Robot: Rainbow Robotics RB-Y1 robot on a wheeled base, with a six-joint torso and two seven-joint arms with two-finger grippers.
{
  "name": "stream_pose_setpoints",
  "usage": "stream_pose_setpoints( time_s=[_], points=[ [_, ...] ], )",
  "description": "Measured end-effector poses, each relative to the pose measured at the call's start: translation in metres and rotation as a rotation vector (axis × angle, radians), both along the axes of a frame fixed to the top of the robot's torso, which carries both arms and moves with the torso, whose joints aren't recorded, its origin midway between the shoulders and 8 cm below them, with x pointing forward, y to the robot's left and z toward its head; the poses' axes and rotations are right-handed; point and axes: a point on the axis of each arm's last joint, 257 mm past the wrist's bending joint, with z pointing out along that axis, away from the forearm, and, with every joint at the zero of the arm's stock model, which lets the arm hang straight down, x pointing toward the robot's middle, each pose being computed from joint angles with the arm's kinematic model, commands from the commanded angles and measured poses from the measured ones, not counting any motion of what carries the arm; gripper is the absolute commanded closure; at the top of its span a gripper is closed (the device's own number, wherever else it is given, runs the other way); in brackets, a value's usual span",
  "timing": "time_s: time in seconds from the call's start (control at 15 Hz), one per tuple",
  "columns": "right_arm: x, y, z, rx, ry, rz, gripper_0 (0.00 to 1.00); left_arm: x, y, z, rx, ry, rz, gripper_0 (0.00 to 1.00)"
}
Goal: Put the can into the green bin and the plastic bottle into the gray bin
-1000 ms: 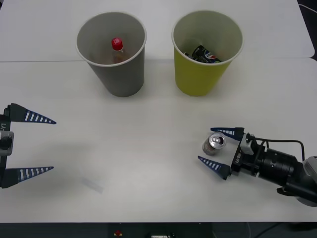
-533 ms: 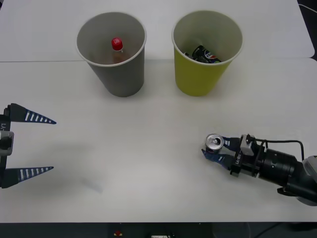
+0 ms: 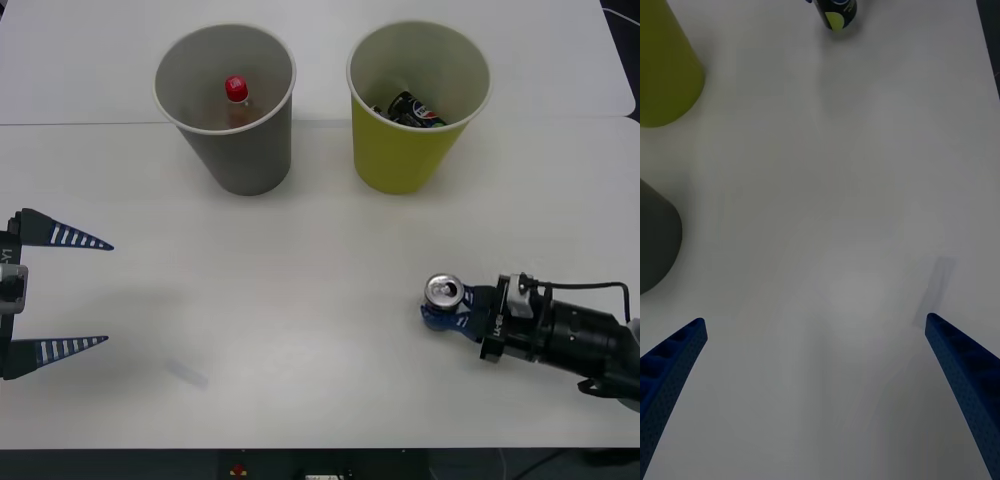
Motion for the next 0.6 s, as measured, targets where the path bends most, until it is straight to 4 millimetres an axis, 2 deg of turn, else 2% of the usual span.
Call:
stream_pose_setpoints(
  time_s=[0.27,0.6],
  points=[
    [-0.009,-0.017,0.009,-0.014,0.040,-0.021,1.00,0.000,0.000,0.000,0.000,0.000,0.000,0.00],
    [-0.025,-0.035,0.034,-0.052,0.120,-0.094,1.00,0.000,0.000,0.000,0.000,0.000,0.000,0.00]
  ],
)
